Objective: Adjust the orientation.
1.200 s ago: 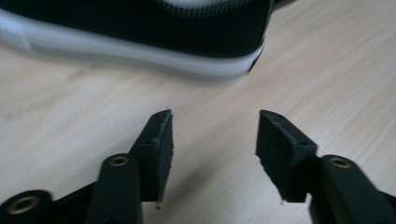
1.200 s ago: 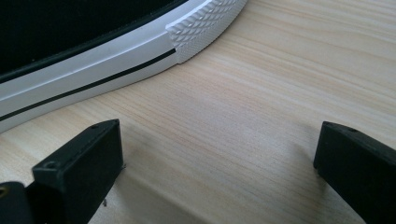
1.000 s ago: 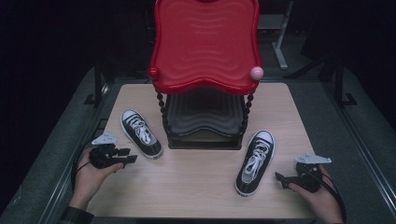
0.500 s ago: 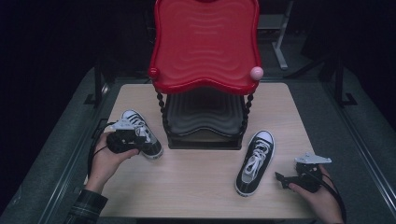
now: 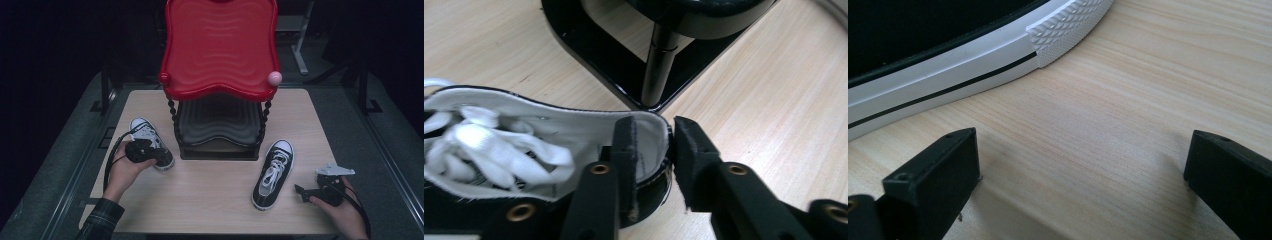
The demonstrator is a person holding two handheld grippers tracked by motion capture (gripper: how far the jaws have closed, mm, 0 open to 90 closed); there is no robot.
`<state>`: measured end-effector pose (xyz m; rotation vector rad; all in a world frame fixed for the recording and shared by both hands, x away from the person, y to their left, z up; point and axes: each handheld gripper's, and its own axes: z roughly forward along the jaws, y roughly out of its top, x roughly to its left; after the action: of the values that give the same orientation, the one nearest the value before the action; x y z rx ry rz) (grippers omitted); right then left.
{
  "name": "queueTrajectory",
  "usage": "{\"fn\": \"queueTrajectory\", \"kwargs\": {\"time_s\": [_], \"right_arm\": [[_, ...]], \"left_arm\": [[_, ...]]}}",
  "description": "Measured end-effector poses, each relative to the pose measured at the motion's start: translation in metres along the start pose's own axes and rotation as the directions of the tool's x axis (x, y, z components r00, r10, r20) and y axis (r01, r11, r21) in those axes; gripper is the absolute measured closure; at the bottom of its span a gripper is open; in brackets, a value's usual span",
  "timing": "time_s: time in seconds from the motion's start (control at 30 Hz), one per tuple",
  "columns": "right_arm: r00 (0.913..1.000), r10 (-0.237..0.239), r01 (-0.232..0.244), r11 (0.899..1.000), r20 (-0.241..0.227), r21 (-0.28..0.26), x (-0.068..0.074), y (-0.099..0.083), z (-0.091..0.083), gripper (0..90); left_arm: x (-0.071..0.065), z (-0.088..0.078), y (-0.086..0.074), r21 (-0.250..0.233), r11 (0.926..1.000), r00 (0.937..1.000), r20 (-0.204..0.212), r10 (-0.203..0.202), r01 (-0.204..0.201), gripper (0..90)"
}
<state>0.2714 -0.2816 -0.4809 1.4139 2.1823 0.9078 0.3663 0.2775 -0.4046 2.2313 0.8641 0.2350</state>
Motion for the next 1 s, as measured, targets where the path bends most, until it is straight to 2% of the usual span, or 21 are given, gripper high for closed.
{"fn": "queueTrajectory", "kwargs": {"time_s": [0.03,0.17,0.3,0.47,0.57,0.77,0.8,0.83,0.97,1.0], "right_arm": [[1.0,0.0,0.0,1.0,0.0,0.0,0.0,0.0,0.0,0.9],[1.0,0.0,0.0,1.0,0.0,0.0,0.0,0.0,0.0,0.8],[1.0,0.0,0.0,1.0,0.0,0.0,0.0,0.0,0.0,0.9],[1.0,-0.002,0.002,1.0,-0.002,0.0,0.0,0.0,0.0,0.9],[1.0,-0.002,0.002,1.0,-0.003,0.0,0.0,0.0,0.0,0.9],[1.0,-0.003,0.003,1.0,-0.003,0.0,0.0,0.0,0.0,0.9],[1.0,-0.003,0.003,1.0,-0.003,0.0,0.0,0.0,0.0,0.9],[1.0,-0.003,0.003,1.0,-0.003,0.0,0.0,0.0,0.0,0.9],[1.0,-0.003,0.003,1.0,-0.004,0.0,0.0,0.0,0.0,0.9],[1.0,-0.003,0.003,1.0,-0.004,0.0,0.0,0.0,0.0,0.9]], "left_arm": [[0.0,0.0,0.0,-0.002,1.0,1.0,0.007,0.001,-0.001,75.3],[-0.001,-0.004,0.0,-0.019,0.9998,0.9999,0.008,-0.009,0.009,85.2],[-0.005,-0.006,0.0,-0.008,0.9999,0.9998,-0.014,0.012,-0.013,86.2],[-0.014,-0.01,-0.004,-0.021,0.9996,0.9998,0.003,0.02,-0.02,86.4],[-0.028,-0.015,-0.006,-0.024,0.999,0.9987,0.031,0.04,-0.039,86.5],[-0.051,-0.019,-0.012,-0.013,0.9986,0.9961,0.071,0.052,-0.051,86.6],[-0.051,-0.019,-0.012,-0.013,0.9986,0.9961,0.071,0.052,-0.051,86.6],[-0.061,-0.019,-0.014,-0.004,0.9978,0.9943,0.083,0.066,-0.066,86.6],[-0.082,-0.02,-0.016,-0.017,0.9963,0.9862,0.141,0.086,-0.085,86.7],[-0.082,-0.02,-0.016,-0.017,0.9963,0.9862,0.141,0.086,-0.085,86.7]]}}
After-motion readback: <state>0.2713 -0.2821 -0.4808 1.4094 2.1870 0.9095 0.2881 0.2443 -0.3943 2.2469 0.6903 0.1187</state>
